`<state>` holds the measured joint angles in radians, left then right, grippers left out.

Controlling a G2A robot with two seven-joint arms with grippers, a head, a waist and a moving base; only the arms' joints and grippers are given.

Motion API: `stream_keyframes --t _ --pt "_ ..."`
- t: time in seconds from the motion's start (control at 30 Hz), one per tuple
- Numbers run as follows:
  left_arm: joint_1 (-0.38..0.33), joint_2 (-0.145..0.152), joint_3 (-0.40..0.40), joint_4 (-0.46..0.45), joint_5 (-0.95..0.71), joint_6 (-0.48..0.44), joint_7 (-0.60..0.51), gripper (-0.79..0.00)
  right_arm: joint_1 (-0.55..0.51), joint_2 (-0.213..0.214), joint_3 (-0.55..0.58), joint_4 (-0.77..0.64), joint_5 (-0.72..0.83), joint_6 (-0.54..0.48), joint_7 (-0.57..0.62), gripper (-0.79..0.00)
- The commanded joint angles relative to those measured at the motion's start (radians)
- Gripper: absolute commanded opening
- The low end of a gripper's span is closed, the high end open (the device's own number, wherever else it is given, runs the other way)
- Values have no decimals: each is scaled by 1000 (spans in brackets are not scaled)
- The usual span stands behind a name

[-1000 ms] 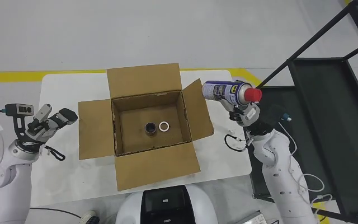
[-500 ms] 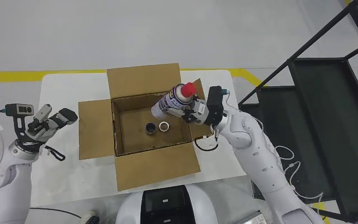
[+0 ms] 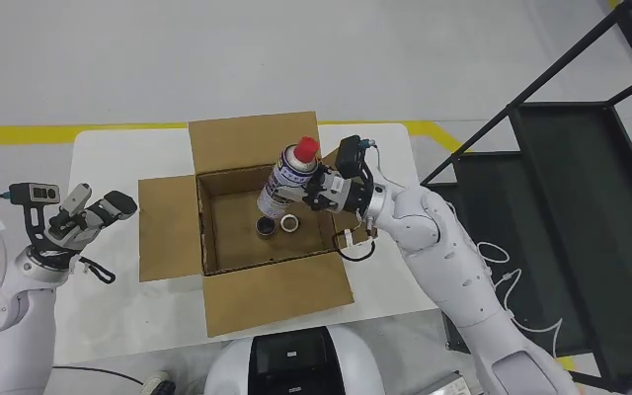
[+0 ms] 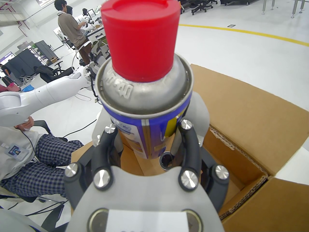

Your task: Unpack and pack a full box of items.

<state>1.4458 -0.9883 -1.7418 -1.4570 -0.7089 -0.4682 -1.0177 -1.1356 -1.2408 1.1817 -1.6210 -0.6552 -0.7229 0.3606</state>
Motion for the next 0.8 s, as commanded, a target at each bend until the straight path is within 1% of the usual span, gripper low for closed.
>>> stream_keyframes --t 0.0,0.1,0.17,0.27,0.33,0.4,0.47,0.5,0.67,0.77 --pt "0 0 0 0 0 0 0 0 0 0 0 0 0 0 0 -785" --pt "0 0 0 0 0 0 0 0 -10 0 -1 9 30 16 -8 -785" --pt "0 0 0 0 0 0 0 0 9 -1 -19 20 117 34 70 -785" --pt "0 0 0 0 0 0 0 0 78 -4 -54 -9 216 147 222 -785" --pt "0 0 0 0 0 0 0 0 126 -10 -88 -27 242 225 290 -785" --pt "0 0 0 0 0 0 0 0 182 -19 -128 -12 247 333 356 -785" --pt "0 0 0 0 0 0 0 0 241 -32 -179 40 272 446 434 -785" --pt "0 0 0 0 0 0 0 0 282 -38 -203 60 273 483 466 -785" --pt "0 0 0 0 0 0 0 0 386 -72 -295 172 285 609 487 -785" --pt "0 0 0 0 0 0 0 0 427 -87 -327 238 304 630 496 -785"
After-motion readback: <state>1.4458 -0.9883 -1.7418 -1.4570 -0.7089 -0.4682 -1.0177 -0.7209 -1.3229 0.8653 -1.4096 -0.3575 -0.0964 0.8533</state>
